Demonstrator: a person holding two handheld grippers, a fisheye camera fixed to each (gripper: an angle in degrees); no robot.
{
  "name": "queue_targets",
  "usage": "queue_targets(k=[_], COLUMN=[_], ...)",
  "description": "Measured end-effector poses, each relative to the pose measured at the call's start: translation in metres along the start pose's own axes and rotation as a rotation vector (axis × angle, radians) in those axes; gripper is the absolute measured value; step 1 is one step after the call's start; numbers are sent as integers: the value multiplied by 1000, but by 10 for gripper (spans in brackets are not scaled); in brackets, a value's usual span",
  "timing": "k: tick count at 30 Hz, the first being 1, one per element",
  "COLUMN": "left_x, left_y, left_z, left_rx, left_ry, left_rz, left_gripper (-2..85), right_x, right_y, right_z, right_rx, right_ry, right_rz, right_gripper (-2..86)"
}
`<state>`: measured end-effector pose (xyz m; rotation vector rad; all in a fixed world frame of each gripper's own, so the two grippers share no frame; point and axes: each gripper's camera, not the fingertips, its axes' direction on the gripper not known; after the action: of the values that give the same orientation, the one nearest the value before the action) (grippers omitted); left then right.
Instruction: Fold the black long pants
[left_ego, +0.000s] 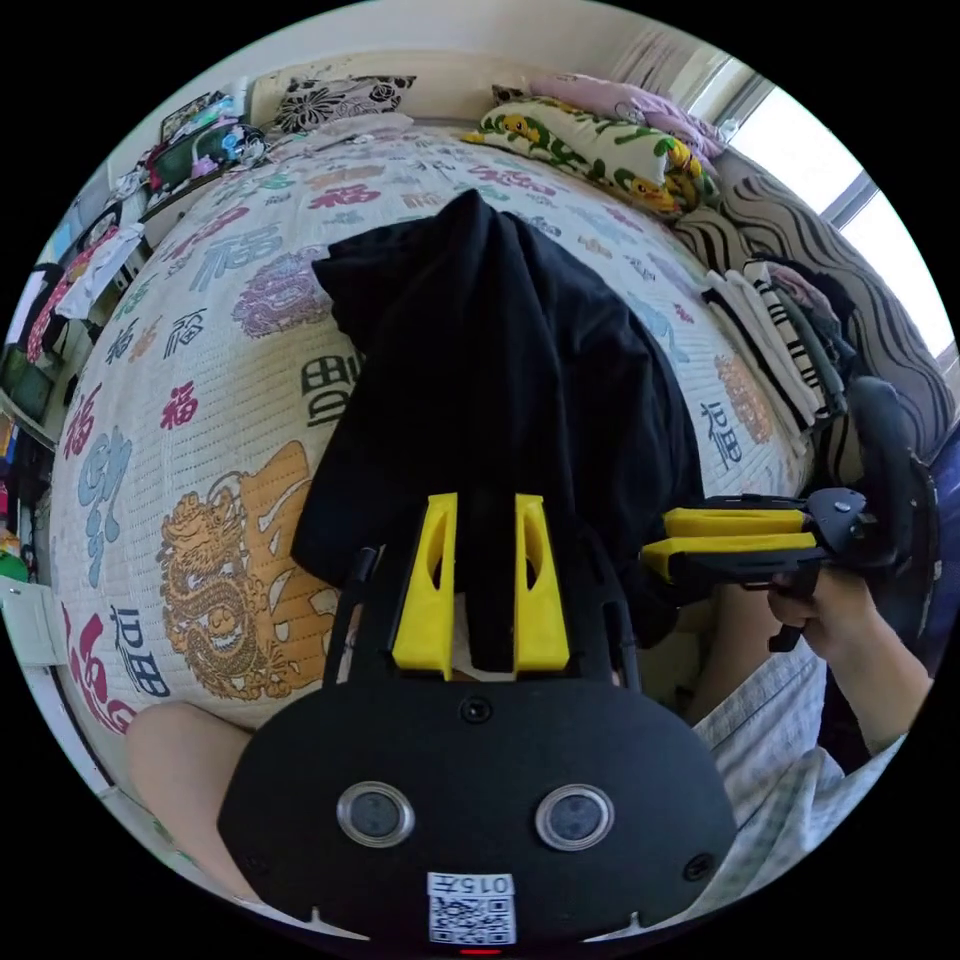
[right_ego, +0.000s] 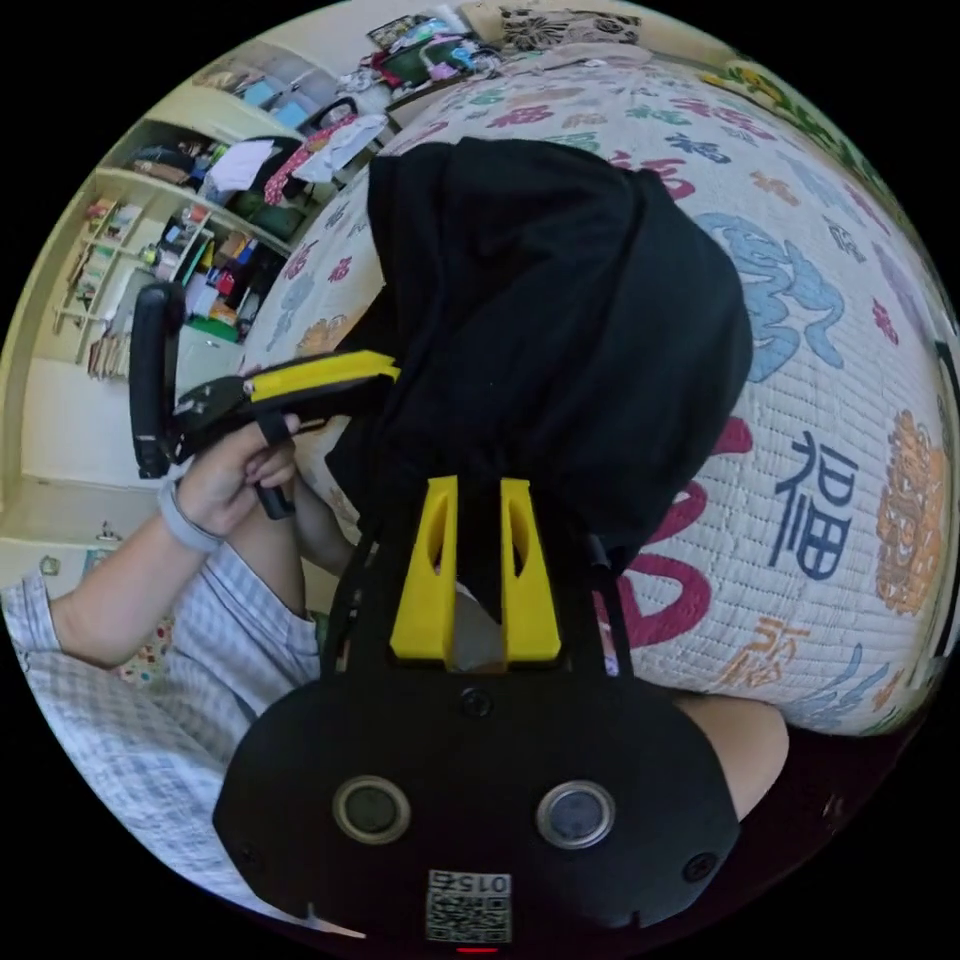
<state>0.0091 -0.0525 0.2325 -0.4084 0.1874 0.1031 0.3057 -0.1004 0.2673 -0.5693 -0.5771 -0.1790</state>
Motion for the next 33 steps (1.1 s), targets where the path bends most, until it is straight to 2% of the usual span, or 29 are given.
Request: queue_targets(k=[2,8,11,16,18,20,22,27,33], left_x=[0,24,52,113,118,112,99,75,74], left_y=[6,50,64,63,61,65,71,85,90], left_z=[-14,-75,-78,-59,-52,-55,-64,-82,-97], left_rx=[34,162,172,214,200,225,226,244,254], left_ry=[-24,47,124,156,145,130,133,130,155], left_rz=[-5,81,126,238,234,183,157,93,95], left_gripper=[101,119,130,145,121,36,9,-3,-4], right_x=[11,33,28,10,6,5,6,2,-47], right_y=[12,46,50,57,62,70,79,111,105], right_z=[-26,-102,-116,-116,-119,-120,-116,-85,-33], right_rx=[97,376,424,447,465,469,450,384,245], right_ry=[-82,-164,-194,-252,-261,-191,-145,-81,164], right_rz=[36,99,76,43,46,43,33,56,10], right_gripper=[2,-8,-9,-7,-4,6,26,68,129])
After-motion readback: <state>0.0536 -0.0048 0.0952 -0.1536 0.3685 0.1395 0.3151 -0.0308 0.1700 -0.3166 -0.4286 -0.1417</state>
